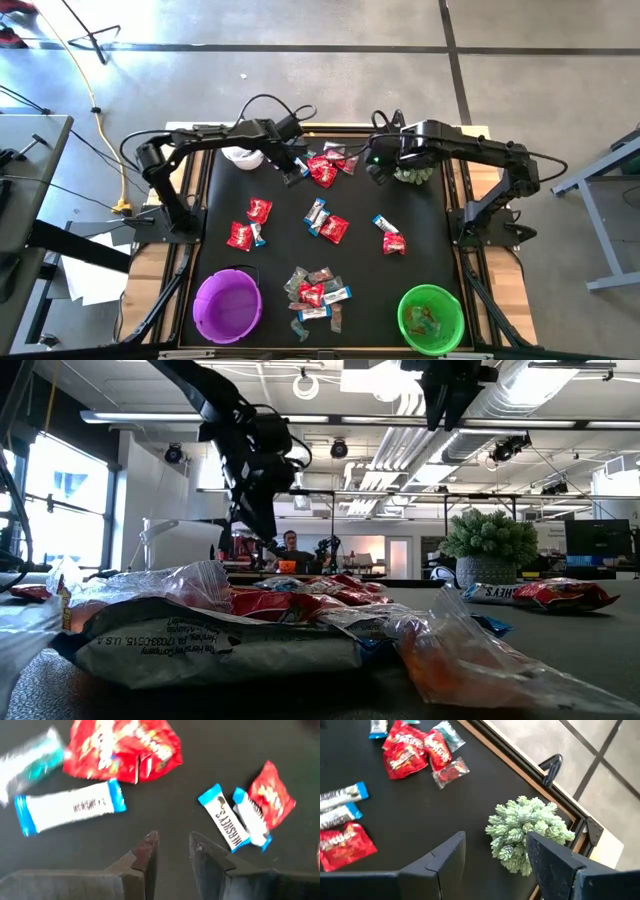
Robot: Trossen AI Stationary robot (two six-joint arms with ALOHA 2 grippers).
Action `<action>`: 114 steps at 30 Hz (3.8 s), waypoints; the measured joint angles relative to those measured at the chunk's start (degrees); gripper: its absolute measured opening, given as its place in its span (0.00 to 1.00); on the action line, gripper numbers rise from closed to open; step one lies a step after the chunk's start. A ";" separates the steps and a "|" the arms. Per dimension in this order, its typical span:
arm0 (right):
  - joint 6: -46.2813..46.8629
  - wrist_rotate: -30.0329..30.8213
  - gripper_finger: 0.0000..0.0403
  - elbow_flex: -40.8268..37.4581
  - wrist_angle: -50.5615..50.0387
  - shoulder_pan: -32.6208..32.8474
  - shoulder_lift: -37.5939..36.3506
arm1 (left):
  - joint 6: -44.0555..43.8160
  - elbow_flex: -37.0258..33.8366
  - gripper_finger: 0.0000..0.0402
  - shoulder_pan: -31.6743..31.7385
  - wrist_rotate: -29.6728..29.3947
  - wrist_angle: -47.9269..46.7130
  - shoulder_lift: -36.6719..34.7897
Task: Sort candy
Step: Put the white chocolate into the white bucket
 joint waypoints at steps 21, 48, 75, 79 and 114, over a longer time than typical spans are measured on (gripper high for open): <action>7.23 0.28 0.51 -0.02 0.06 0.42 0.02 | 5.21 0.00 0.23 -4.25 -13.16 4.08 -0.35; 8.21 5.60 0.51 -0.07 -1.95 0.68 0.04 | -39.79 -0.02 0.23 0.27 -19.89 14.03 8.44; -2.63 11.35 0.51 -0.07 -1.96 0.25 0.04 | -56.33 0.00 0.23 0.05 -23.46 10.39 8.78; -4.28 11.45 0.51 -0.07 -1.96 -0.35 0.04 | -58.93 0.01 0.23 -0.17 -19.81 10.45 10.88; -5.93 11.63 0.51 -0.04 -1.77 -1.29 0.04 | -51.02 -0.36 0.00 -0.88 -19.22 10.74 10.37</action>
